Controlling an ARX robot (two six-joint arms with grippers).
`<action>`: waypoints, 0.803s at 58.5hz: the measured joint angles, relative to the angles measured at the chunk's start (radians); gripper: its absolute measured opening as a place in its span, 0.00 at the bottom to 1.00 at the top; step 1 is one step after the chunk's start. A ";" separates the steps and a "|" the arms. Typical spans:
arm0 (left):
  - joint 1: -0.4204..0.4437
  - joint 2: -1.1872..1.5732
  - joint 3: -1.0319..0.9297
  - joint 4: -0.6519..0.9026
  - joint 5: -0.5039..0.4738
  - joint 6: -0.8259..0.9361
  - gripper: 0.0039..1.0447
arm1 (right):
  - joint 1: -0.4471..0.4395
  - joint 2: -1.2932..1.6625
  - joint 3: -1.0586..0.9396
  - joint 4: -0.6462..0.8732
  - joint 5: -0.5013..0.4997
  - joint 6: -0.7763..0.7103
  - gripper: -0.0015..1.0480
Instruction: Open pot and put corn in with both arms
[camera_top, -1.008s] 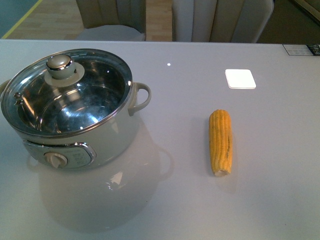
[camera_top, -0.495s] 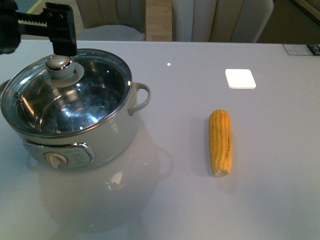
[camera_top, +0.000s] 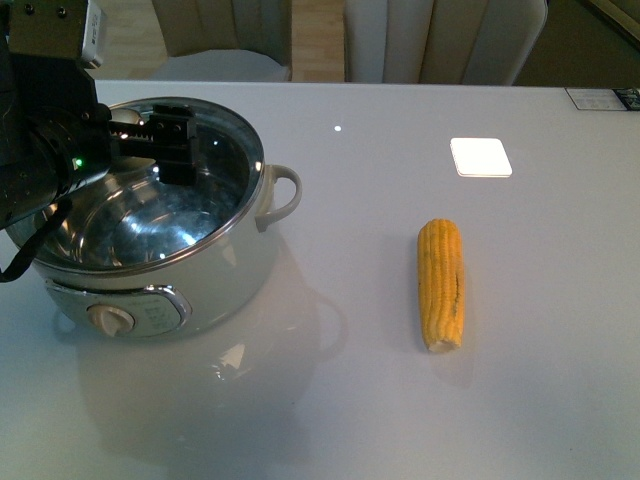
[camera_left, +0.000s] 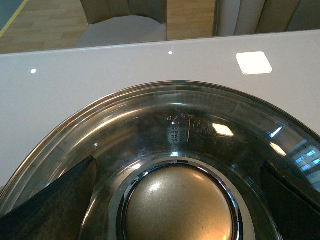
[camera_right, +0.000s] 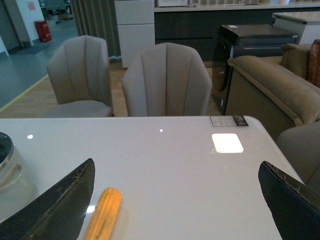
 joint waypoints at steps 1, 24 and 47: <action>0.000 0.000 0.000 0.000 0.000 -0.001 0.93 | 0.000 0.000 0.000 0.000 0.000 0.000 0.92; 0.001 0.010 0.000 0.007 -0.004 -0.058 0.42 | 0.000 0.000 0.000 0.000 0.000 0.000 0.92; -0.010 -0.021 -0.015 -0.003 -0.031 -0.049 0.42 | 0.000 0.000 0.000 0.000 0.000 0.000 0.92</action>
